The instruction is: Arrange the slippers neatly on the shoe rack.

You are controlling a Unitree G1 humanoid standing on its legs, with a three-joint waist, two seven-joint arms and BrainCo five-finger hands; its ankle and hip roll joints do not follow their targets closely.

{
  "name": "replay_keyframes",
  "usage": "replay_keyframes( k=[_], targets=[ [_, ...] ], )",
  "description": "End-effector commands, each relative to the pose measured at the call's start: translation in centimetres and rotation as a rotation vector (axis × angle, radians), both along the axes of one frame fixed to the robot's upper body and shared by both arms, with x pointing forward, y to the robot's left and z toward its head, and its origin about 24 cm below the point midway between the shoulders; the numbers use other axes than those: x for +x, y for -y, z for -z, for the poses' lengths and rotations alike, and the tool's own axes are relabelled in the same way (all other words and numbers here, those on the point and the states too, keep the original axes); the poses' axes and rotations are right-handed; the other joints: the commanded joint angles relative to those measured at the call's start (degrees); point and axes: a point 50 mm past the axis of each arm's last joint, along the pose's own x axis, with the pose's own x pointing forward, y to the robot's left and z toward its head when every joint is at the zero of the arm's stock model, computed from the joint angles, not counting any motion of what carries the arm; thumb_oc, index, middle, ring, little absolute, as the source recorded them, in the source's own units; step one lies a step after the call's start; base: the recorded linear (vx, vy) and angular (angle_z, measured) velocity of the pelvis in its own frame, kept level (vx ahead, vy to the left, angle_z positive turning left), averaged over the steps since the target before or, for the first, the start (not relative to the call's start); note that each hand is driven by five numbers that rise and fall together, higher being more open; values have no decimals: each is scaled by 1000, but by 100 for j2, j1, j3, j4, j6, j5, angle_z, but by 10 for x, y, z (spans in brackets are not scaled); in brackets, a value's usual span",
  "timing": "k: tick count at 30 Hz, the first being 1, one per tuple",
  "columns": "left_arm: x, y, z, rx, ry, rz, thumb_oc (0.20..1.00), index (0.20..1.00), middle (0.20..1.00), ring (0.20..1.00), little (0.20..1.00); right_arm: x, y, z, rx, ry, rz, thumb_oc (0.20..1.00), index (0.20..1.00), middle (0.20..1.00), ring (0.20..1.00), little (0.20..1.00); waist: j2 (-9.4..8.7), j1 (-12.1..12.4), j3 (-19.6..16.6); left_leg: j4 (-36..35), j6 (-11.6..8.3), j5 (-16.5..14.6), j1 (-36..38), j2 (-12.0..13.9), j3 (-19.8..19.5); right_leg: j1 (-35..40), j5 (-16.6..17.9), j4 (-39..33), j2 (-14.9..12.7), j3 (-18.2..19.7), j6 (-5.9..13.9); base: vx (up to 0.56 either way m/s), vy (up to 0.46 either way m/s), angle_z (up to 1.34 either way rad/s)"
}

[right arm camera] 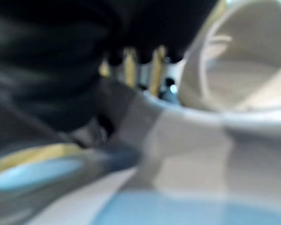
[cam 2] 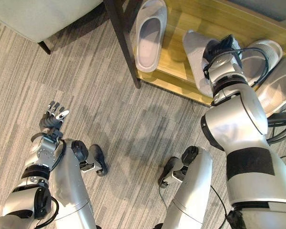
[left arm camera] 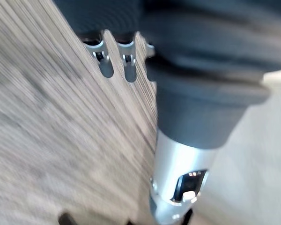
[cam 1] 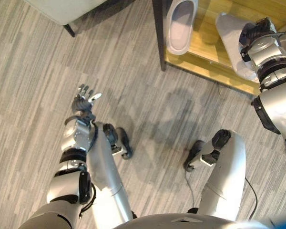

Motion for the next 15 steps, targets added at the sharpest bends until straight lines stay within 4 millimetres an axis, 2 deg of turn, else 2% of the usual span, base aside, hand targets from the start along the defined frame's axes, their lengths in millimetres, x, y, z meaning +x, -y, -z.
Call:
replay_keyframes(
  k=[1,5,6,7,8,10,15],
  targets=[
    [-7,-33,-28,28,114,-98,1000,1000,1000,1000,1000,-14,-8,-76,61,245,-10,200,200,200,200,200,-309,130,312,161,-245,-660,488,168,-433,736,516,-699,-230,397,1037,17,-17,10],
    [-16,-41,-18,45,76,-122,1000,1000,1000,1000,1000,-16,-10,-82,41,249,-5,200,200,200,200,200,-346,121,317,172,-258,-648,488,119,-426,736,484,-643,-222,426,1033,47,-18,11],
    [-17,-41,-14,46,65,-124,1000,1000,1000,1000,1000,-16,-10,-81,37,236,12,288,288,288,288,288,-316,141,333,212,-252,-672,488,106,-440,736,453,-578,-245,449,1023,81,-28,7],
    [-16,-41,-14,47,63,-125,1000,1000,1000,1000,1000,-16,-11,-82,47,239,5,740,740,740,740,740,-297,148,351,214,-253,-667,488,93,-449,736,446,-579,-264,442,1024,45,-18,7],
    [-16,-41,-14,47,64,-125,1000,1000,1000,1000,1000,-16,-11,-82,47,240,5,1000,1000,1000,1000,1000,-297,146,353,214,-253,-666,488,91,-449,736,446,-579,-265,442,1024,-3,-2,6],
    [-17,-42,-12,44,51,-127,1000,1000,1000,1000,1000,-15,-15,-84,81,250,-26,1000,1000,1000,1000,1000,-259,155,379,155,-245,-637,488,53,-477,736,443,-588,-254,433,1045,-10,4,7],
    [-17,-44,-7,67,-9,-110,1000,1000,1000,1000,1000,-16,-8,-77,142,213,-8,1000,1000,1000,1000,1000,-187,132,444,151,-224,-597,488,40,-503,736,467,-616,-263,446,1058,-4,4,2]
  ],
)
